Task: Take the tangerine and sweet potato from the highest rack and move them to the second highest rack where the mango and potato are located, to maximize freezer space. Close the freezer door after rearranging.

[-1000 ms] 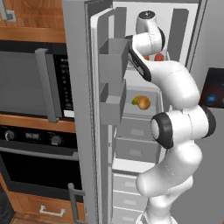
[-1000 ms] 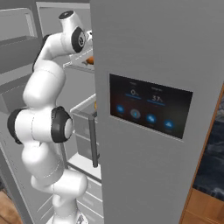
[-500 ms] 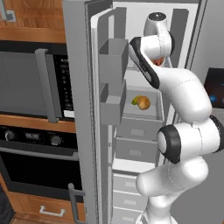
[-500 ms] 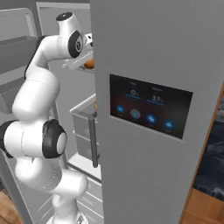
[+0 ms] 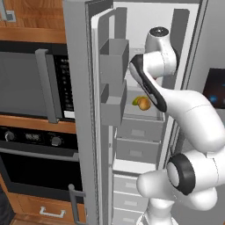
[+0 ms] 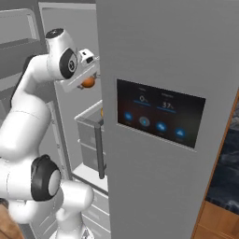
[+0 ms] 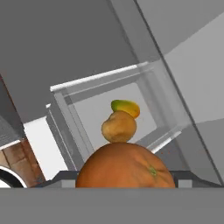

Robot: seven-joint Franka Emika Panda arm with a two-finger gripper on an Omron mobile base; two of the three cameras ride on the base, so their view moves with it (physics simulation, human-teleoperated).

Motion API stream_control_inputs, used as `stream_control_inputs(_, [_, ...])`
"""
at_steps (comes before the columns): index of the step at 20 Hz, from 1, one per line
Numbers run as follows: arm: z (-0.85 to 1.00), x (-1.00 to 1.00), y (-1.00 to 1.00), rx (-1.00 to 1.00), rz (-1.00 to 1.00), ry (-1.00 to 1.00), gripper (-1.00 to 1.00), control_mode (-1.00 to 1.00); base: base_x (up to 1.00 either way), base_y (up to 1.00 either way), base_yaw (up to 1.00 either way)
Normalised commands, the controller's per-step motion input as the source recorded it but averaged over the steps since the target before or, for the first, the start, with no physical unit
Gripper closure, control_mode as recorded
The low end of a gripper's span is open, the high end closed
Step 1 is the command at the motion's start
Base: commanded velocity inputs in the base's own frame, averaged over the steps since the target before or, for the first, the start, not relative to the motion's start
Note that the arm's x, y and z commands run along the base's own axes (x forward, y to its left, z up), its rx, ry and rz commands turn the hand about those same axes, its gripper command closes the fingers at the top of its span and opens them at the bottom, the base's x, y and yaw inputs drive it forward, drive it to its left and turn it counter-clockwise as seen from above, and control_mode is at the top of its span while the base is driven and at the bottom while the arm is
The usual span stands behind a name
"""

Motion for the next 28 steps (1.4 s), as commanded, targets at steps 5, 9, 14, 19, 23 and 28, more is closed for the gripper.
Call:
stream_control_inputs(5, [-0.93, 0.04, 0.10, -0.21, 0.09, 0.00, 1.00, -1.00, 0.00, 0.00, 0.00])
stream_control_inputs(9, [-0.69, 0.43, 0.00, -0.04, 0.01, 0.00, 1.00, -1.00, 0.00, 0.00, 0.00])
stream_control_inputs(14, [-0.51, 0.80, 0.00, 0.00, 0.00, 0.00, 1.00, -1.00, 0.00, 0.00, 0.00])
stream_control_inputs(19, [-0.66, 0.36, 0.00, -0.01, 0.03, 0.01, 1.00, -1.00, 0.00, 0.00, 0.00])
stream_control_inputs(23, [-0.64, 0.05, 0.00, -0.02, 0.09, 0.00, 1.00, -1.00, 0.00, 0.00, 0.00])
stream_control_inputs(28, [-0.34, 0.56, 0.00, 0.00, 0.03, 0.00, 1.00, -1.00, 0.00, 0.00, 0.00])
